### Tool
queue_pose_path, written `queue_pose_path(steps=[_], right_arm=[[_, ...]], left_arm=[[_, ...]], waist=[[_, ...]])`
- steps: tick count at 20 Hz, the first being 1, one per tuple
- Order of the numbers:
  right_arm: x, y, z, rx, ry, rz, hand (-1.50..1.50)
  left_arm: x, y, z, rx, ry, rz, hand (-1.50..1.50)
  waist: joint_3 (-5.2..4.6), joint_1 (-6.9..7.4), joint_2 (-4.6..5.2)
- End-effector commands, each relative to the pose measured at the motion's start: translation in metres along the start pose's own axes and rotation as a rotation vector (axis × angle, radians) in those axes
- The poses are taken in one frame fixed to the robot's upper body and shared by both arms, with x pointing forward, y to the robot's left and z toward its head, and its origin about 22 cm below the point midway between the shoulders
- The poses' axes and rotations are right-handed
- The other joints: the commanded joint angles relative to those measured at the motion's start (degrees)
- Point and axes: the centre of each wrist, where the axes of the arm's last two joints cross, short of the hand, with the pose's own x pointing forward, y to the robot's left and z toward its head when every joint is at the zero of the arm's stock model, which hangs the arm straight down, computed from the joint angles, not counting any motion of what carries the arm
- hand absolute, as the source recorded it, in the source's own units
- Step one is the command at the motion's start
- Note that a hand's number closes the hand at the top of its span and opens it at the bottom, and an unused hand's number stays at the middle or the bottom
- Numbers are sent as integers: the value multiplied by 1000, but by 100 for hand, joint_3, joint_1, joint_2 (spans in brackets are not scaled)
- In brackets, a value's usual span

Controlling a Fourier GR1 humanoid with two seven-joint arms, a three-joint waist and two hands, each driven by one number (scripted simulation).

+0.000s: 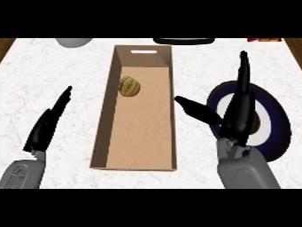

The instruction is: Pick the squash from the plate and place it in the cardboard box

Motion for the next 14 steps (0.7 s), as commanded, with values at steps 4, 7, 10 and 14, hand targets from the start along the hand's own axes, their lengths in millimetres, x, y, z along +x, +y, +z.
queue_pose_path(steps=[4,7,10,14], right_arm=[[-36,-68,-19,-143,-55,-60,-150],[-75,-82,-19,-172,-27,-70,-150],[-86,-93,6,-135,-21,-56,-150],[-106,-118,-20,-131,-39,-36,-150]], left_arm=[[6,3,6,13,-5,6,0],[23,-1,-4,10,-1,12,0],[0,-15,23,6,12,-2,0],[11,8,-1,3,-6,8,0]], waist=[[2,4,-10],[5,10,0],[-2,2,-10],[-3,0,-4]])
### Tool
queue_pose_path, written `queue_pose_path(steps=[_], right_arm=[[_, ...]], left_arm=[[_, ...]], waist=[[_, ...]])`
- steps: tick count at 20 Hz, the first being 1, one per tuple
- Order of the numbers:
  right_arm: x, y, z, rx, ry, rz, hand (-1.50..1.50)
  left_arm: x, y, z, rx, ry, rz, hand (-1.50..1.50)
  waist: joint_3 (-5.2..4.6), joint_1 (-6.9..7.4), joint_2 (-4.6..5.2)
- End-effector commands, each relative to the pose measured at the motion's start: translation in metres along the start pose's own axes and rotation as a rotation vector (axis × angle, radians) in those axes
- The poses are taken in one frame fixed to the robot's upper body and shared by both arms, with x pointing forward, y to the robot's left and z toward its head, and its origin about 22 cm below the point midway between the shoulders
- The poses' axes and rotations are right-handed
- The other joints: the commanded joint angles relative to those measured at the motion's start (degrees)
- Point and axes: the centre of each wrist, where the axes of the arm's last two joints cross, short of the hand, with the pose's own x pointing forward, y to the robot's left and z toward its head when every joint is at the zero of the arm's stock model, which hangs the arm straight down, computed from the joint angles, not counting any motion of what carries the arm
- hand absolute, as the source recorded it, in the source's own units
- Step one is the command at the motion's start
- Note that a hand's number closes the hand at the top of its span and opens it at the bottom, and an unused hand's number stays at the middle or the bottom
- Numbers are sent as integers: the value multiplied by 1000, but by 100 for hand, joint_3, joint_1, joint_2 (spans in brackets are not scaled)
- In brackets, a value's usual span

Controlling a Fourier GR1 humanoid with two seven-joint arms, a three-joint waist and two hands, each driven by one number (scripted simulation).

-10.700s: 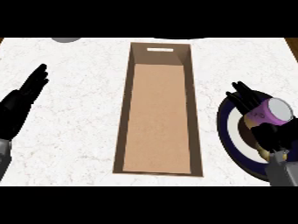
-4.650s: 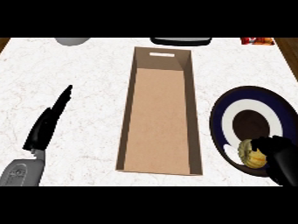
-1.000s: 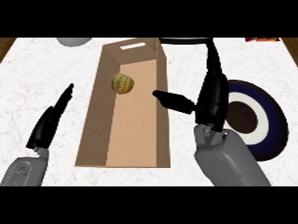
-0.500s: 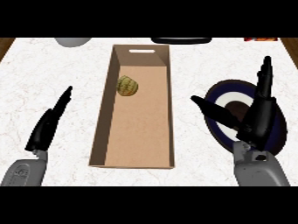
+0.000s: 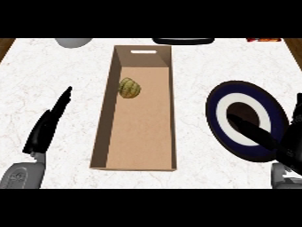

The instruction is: Pick the squash from the plate and place it in the cardboard box

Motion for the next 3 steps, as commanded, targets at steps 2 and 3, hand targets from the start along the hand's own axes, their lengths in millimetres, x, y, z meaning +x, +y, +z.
queue_pose_path(steps=[2,3], right_arm=[[-9,-30,16,32,-1,22,-150],[-24,-15,20,21,-5,35,-150]], left_arm=[[-5,1,6,-11,-1,-1,0],[-5,-5,-9,0,-3,-3,0]], waist=[[-4,-1,-4],[-4,0,1]])
